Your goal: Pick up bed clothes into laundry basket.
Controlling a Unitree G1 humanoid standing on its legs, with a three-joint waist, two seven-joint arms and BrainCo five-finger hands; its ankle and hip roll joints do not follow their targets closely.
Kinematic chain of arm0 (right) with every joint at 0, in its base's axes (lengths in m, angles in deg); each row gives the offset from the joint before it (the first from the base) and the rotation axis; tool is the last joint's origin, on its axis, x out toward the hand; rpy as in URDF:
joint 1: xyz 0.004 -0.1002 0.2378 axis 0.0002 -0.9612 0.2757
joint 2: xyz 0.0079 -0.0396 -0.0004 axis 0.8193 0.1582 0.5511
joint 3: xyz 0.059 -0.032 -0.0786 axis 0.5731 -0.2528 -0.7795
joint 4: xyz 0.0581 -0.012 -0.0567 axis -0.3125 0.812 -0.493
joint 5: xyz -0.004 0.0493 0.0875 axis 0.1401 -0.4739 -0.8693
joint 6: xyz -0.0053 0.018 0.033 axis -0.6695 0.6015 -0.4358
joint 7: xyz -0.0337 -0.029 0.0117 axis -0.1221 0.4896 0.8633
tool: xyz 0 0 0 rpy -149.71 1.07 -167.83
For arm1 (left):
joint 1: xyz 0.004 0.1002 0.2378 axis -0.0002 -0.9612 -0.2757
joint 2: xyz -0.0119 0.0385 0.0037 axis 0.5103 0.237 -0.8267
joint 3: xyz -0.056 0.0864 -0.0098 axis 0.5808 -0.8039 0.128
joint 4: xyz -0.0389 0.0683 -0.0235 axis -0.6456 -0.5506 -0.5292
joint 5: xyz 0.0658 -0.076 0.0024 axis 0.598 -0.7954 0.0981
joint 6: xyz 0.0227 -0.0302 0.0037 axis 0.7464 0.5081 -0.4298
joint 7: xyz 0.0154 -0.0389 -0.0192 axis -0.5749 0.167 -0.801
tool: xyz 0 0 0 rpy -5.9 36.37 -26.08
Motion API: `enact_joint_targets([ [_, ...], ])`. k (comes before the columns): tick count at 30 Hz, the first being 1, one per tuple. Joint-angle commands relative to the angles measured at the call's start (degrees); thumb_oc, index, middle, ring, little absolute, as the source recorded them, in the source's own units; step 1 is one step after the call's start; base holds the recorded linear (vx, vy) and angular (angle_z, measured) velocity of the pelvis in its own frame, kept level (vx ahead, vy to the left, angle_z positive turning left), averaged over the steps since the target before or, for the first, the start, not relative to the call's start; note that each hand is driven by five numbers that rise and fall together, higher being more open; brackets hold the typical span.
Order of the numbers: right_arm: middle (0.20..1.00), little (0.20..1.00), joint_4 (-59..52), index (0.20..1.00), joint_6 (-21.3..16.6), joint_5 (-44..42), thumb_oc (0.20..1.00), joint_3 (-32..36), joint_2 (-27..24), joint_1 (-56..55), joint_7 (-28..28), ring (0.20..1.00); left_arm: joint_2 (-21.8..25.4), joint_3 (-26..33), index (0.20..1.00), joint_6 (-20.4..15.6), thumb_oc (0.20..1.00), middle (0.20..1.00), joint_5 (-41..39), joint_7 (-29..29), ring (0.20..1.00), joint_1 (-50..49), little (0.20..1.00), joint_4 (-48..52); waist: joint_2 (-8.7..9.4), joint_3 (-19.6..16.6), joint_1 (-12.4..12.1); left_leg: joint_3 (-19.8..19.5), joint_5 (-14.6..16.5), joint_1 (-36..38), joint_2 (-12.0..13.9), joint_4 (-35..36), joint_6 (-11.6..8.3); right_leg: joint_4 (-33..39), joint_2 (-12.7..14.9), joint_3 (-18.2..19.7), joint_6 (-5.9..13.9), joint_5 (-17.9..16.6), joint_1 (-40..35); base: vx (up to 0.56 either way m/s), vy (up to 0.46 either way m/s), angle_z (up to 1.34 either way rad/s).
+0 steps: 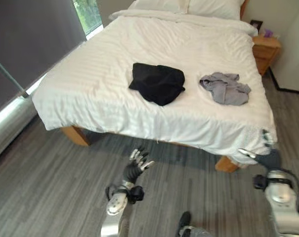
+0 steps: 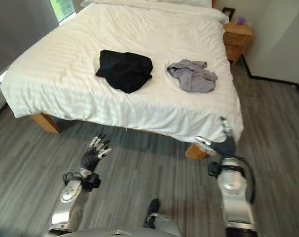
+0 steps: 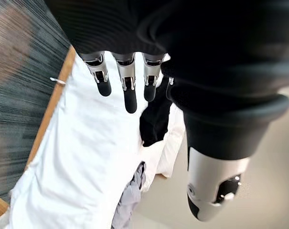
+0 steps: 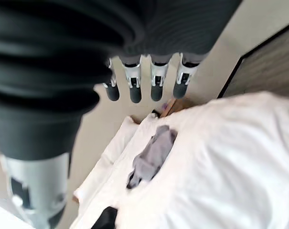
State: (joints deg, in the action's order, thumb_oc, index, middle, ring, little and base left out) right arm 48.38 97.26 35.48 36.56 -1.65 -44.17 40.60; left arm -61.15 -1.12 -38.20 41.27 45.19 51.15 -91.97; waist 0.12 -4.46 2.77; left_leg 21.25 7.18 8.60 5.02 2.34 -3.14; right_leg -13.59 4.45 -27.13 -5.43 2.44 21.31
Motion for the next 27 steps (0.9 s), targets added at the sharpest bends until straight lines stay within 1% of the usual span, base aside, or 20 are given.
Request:
enact_joint_targets([
  [1,1.000,1.000,-4.1,1.000,-0.5,6.2,1.000,3.4,-2.9,1.2,2.0,1.000,0.7,-0.7,1.000,-2.9,1.000,1.000,3.2,-0.6,1.000,2.7,1.000,3.7,2.53,-0.5,0.7,-0.6,0.8,2.8,-3.8,-0.9,-2.36,18.6,3.3,-0.8,5.84,-13.4,-8.7,0.53,-0.190,-0.06],
  [2,1.000,1.000,-2.4,1.000,0.1,9.7,1.000,2.7,-4.9,5.8,2.9,1.000,0.2,-0.9,1.000,-2.6,1.000,1.000,3.6,-1.3,1.000,3.1,1.000,4.8,1.97,0.0,-0.4,0.3,-0.9,-1.0,-1.5,-15.8,-5.24,18.6,3.1,-1.0,6.45,-11.9,-12.4,0.35,-0.197,-0.05],
  [3,1.000,1.000,-1.6,1.000,0.3,10.9,1.000,2.0,-6.3,8.7,2.8,1.000,0.3,-0.8,1.000,-2.8,1.000,1.000,3.5,-1.4,1.000,3.4,1.000,5.2,2.43,0.9,-1.0,-0.4,-2.6,-5.4,0.2,-24.8,-6.22,18.6,3.4,-0.4,6.60,-11.3,-13.9,0.47,-0.267,-0.19],
  [4,1.000,1.000,-0.5,1.000,0.6,11.9,1.000,0.8,-7.1,11.8,2.5,1.000,0.4,-0.6,1.000,-3.0,1.000,1.000,3.4,-1.5,1.000,3.9,1.000,5.0,2.78,1.4,-1.6,-1.2,-4.5,-9.3,1.7,-32.9,-8.30,18.6,3.4,-0.1,6.47,-10.6,-15.1,0.29,-0.183,-0.44],
  [5,1.000,1.000,2.0,1.000,0.9,13.4,1.000,-0.9,-8.3,15.2,3.0,1.000,0.6,-0.7,1.000,-3.4,1.000,1.000,3.4,-1.8,1.000,4.5,1.000,4.5,3.27,2.0,-2.4,-2.8,-4.9,-13.5,2.2,-37.5,-8.91,18.6,3.5,0.4,6.35,-9.8,-16.1,0.25,-0.123,-0.58],
  [6,1.000,1.000,4.5,1.000,1.4,14.4,1.000,-2.2,-9.2,18.3,3.3,1.000,0.4,-0.6,1.000,-3.5,1.000,1.000,3.5,-1.8,1.000,4.7,1.000,4.1,3.64,2.7,-3.3,-4.6,-3.4,-18.2,1.1,-39.1,-7.92,18.6,3.6,1.3,6.16,-9.1,-17.0,0.31,-0.016,-0.62],
  [7,1.000,1.000,10.8,1.000,1.5,16.8,1.000,-6.7,-10.5,25.9,3.9,1.000,0.0,-0.6,1.000,-3.9,1.000,1.000,2.7,-1.5,1.000,4.4,1.000,3.5,3.41,3.6,-5.3,-7.8,-0.2,-23.8,-2.4,-34.1,-3.52,18.6,3.3,3.5,6.08,-7.6,-18.1,0.20,0.033,-0.53],
  [8,1.000,1.000,11.2,1.000,1.3,16.8,1.000,-6.9,-10.5,26.4,4.1,1.000,-0.1,-0.4,1.000,-3.9,1.000,1.000,2.7,-1.5,1.000,4.5,1.000,3.5,3.57,3.6,-5.1,-7.6,-0.7,-23.8,-2.8,-33.7,-3.34,18.6,3.7,3.5,6.11,-7.8,-17.9,0.20,0.075,-0.64],
  [9,1.000,1.000,13.4,1.000,1.3,18.2,1.000,-8.8,-11.6,28.9,4.0,1.000,-0.1,-0.5,1.000,-3.9,1.000,1.000,2.1,-1.1,1.000,4.1,1.000,3.5,3.25,3.8,-5.8,-8.0,-0.9,-24.8,-2.1,-28.9,-2.35,18.6,3.3,4.2,6.27,-7.2,-18.3,0.27,0.161,-0.91],
  [10,1.000,1.000,19.9,1.000,0.8,19.4,1.000,-12.8,-11.6,33.6,4.0,1.000,-0.2,-0.5,1.000,-3.8,1.000,1.000,1.9,-0.4,1.000,2.7,1.000,4.0,1.69,3.8,-6.7,-6.9,-5.1,-22.0,0.5,-16.9,-1.95,18.6,2.5,6.1,6.95,-6.9,-19.1,0.29,0.148,-0.70],
  [12,1.000,1.000,20.9,1.000,0.5,19.4,1.000,-13.4,-11.5,34.3,4.4,1.000,-0.3,-0.3,1.000,-3.8,1.000,1.000,1.9,-0.4,1.000,2.6,1.000,4.1,1.85,4.1,-6.8,-6.3,-6.2,-20.4,0.1,-14.4,-2.11,18.6,2.6,6.5,6.91,-6.9,-19.4,0.24,0.122,-0.33],
  [13,1.000,1.000,29.8,1.000,-0.2,20.0,1.000,-17.9,-11.6,39.9,5.8,1.000,0.2,-0.4,1.000,-4.1,1.000,1.000,1.6,-0.1,1.000,0.9,1.000,4.8,1.08,4.0,-8.6,-7.3,-11.1,-21.0,2.8,-4.9,-3.08,18.6,2.2,7.8,7.32,-5.7,-21.2,0.34,0.188,-0.46],
  [14,1.000,1.000,35.5,1.000,-0.5,20.3,1.000,-20.9,-11.2,44.2,7.5,1.000,0.3,-0.1,1.000,-4.1,1.000,1.000,1.4,-0.2,1.000,0.2,1.000,5.1,0.83,4.5,-9.3,-7.1,-14.7,-19.6,4.1,1.0,-4.20,18.6,2.3,8.5,7.36,-5.1,-22.3,0.43,0.231,-0.69],
  [16,1.000,1.000,45.0,1.000,0.5,20.3,1.000,-23.8,-11.2,48.7,10.0,1.000,0.6,-0.2,1.000,-5.4,1.000,1.000,0.4,0.6,1.000,-0.2,1.000,4.0,1.36,5.1,-10.1,-6.6,-16.4,-22.9,7.1,2.7,-5.38,18.6,3.1,8.6,7.63,-3.8,-24.6,0.28,0.140,-0.62],
  [17,1.000,1.000,49.3,1.000,1.0,20.8,1.000,-25.2,-12.1,51.1,11.2,1.000,0.8,-0.2,1.000,-4.7,1.000,1.000,-0.1,0.9,1.000,-0.1,1.000,4.6,1.41,5.0,-10.1,-4.9,-16.5,-23.9,8.5,2.7,-5.45,18.6,3.3,8.1,7.98,-3.0,-25.7,0.30,0.143,-0.08],
  [18,1.000,1.000,54.7,1.000,1.2,20.8,1.000,-27.4,-11.1,53.7,12.1,1.000,0.9,-0.3,1.000,-4.2,1.000,1.000,-0.2,1.0,1.000,-0.2,1.000,5.1,1.00,4.5,-9.8,-2.3,-15.4,-22.3,10.0,2.7,-5.57,18.6,2.9,7.7,8.29,-2.3,-26.4,0.35,0.165,0.16],
  [19,1.000,1.000,59.8,1.000,0.9,20.3,1.000,-28.6,-10.2,55.5,13.1,1.000,1.2,-0.3,1.000,-4.2,1.000,1.000,-0.4,1.2,1.000,-0.7,1.000,5.2,0.42,4.2,-10.4,-2.8,-17.6,-21.9,10.3,2.7,-5.58,18.6,2.1,8.4,8.41,-1.0,-27.8,0.38,0.162,0.25],
  [22,1.000,1.000,70.3,1.000,0.5,20.3,1.000,-31.0,-6.3,58.4,15.3,1.000,1.8,-0.3,1.000,-3.8,1.000,1.000,-0.6,1.3,1.000,-2.0,1.000,6.3,-0.09,3.0,-11.6,-4.3,-20.2,-19.4,9.1,2.7,-6.01,18.6,1.2,9.4,9.08,0.2,-29.7,0.34,0.185,0.39],
  [23,1.000,1.000,73.4,1.000,0.1,20.0,1.000,-31.5,-5.8,59.0,16.2,1.000,2.4,-0.4,1.000,-4.0,1.000,1.000,-0.7,2.1,1.000,-2.5,1.000,6.6,0.21,2.6,-11.9,-3.7,-19.8,-18.4,8.6,2.7,-5.96,18.6,1.4,9.3,9.44,1.6,-30.7,0.30,0.184,0.08],
  [27,1.000,1.000,83.8,1.000,-2.0,18.6,1.000,-33.0,-3.9,61.7,18.7,1.000,4.4,-0.9,1.000,-3.9,1.000,1.000,-1.9,4.4,1.000,-2.5,1.000,7.4,1.81,2.5,-13.5,-2.8,-19.5,-17.3,7.1,2.7,-4.94,18.6,2.6,9.1,10.80,2.4,-32.3,0.21,0.113,0.20],
])
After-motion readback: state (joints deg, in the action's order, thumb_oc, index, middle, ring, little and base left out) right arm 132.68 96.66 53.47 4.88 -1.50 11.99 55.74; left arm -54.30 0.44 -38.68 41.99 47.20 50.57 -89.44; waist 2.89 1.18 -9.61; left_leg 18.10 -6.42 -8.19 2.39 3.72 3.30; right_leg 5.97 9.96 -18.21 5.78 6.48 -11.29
